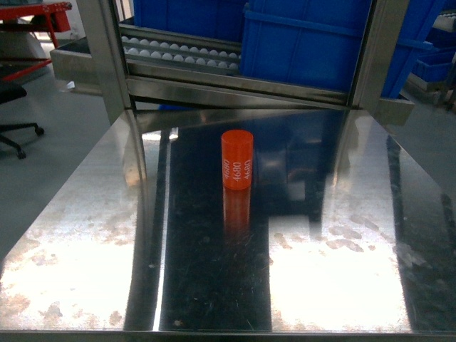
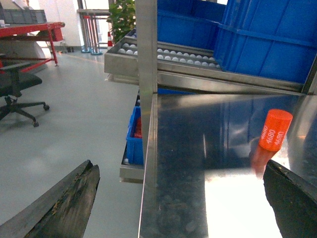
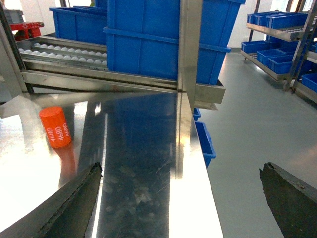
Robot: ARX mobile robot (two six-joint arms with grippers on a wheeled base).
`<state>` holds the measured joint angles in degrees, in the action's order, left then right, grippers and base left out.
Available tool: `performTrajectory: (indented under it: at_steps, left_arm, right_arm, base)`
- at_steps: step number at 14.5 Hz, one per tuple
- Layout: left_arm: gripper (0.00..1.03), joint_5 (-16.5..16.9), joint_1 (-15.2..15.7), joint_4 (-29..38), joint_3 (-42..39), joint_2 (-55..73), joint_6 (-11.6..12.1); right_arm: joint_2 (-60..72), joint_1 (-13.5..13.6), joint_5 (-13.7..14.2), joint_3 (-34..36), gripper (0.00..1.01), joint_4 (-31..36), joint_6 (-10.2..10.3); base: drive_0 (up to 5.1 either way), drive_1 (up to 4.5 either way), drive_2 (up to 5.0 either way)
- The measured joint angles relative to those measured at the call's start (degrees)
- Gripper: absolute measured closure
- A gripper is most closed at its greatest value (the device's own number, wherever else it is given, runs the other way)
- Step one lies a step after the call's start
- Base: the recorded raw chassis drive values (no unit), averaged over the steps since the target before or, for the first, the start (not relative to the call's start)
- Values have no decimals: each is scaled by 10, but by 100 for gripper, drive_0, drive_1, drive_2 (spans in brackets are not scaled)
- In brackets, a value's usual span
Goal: Pick capacitor and pack into box
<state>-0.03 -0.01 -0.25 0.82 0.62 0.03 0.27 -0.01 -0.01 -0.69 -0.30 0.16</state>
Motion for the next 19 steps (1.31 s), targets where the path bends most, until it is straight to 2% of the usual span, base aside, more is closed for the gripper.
performTrajectory:
  at_steps: [8,9,10,12,14,15,16,17,19]
  left_arm:
    - [5,0,0,-10,1,2,1]
    - [5,-5,-7,-9,8,44,1]
    - [5,-9,-11,9,10,70,0]
    - [5,-36,-56,162,33,245,-10]
    - [5,-46,-93,318,126,455,-16]
    - [5,-39,-116,345,191,549,-5]
    - [5,-17,-160,311,306,714,24]
    - [5,17,-163,266,463,871,17]
    - [5,59,-160,244,559,956,20]
  right_arm:
    - [0,0,0,0,3,0,0]
    - [0,0,0,0,3,0,0]
    - [0,0,0,0,3,0,0]
    - [0,0,0,0,3,0,0]
    - [0,0,0,0,3,0,0]
    - [0,0,0,0,3,0,0]
    - [0,0,0,0,3,0,0]
    - [0,0,0,0,3,0,0]
    - [0,0,0,0,3,0,0]
  base:
    - [0,0,0]
    - [0,0,0]
    - [0,0,0]
    - [0,0,0]
    - [0,0,0]
    - [0,0,0]
    - [0,0,0]
    - [0,0,0]
    - [0,0,0]
